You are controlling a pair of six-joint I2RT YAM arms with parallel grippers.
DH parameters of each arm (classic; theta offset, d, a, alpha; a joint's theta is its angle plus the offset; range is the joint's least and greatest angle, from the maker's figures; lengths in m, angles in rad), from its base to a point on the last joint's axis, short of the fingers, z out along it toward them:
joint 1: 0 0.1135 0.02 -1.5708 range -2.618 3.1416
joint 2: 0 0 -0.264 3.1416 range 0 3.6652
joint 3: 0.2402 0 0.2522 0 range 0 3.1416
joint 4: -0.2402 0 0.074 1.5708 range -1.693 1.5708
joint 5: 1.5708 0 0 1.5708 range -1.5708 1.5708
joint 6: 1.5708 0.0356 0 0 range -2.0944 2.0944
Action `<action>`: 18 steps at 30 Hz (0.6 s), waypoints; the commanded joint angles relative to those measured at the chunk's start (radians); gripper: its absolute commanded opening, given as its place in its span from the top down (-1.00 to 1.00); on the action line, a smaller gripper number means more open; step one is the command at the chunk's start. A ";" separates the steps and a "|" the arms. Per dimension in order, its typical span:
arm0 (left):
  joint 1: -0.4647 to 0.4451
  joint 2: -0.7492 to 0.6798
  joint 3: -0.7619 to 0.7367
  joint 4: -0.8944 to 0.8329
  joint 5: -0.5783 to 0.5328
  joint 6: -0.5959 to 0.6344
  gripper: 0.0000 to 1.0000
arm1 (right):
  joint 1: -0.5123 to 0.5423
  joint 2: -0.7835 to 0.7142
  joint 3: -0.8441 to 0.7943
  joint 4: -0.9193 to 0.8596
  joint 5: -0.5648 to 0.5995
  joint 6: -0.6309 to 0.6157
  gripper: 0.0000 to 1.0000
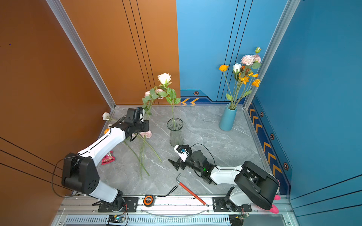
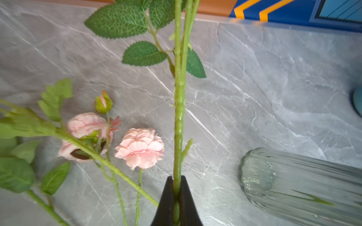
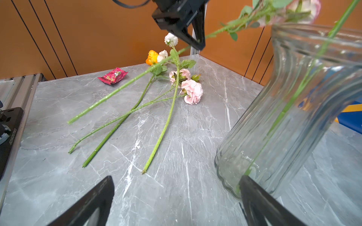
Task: Arrange the flowers into the vase
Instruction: 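Lift the pink roses up above the glass vase with the left gripper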
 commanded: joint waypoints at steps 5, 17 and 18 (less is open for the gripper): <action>-0.058 -0.268 -0.026 0.014 -0.304 0.026 1.00 | -0.014 -0.029 0.009 0.003 -0.006 0.008 -1.00; -0.421 -0.406 -0.058 0.695 -0.077 0.347 1.00 | -0.043 -0.041 -0.006 0.021 -0.026 0.030 -1.00; -0.441 -0.377 -0.034 0.726 -0.046 0.369 1.00 | -0.044 -0.038 -0.005 0.024 -0.028 0.030 -1.00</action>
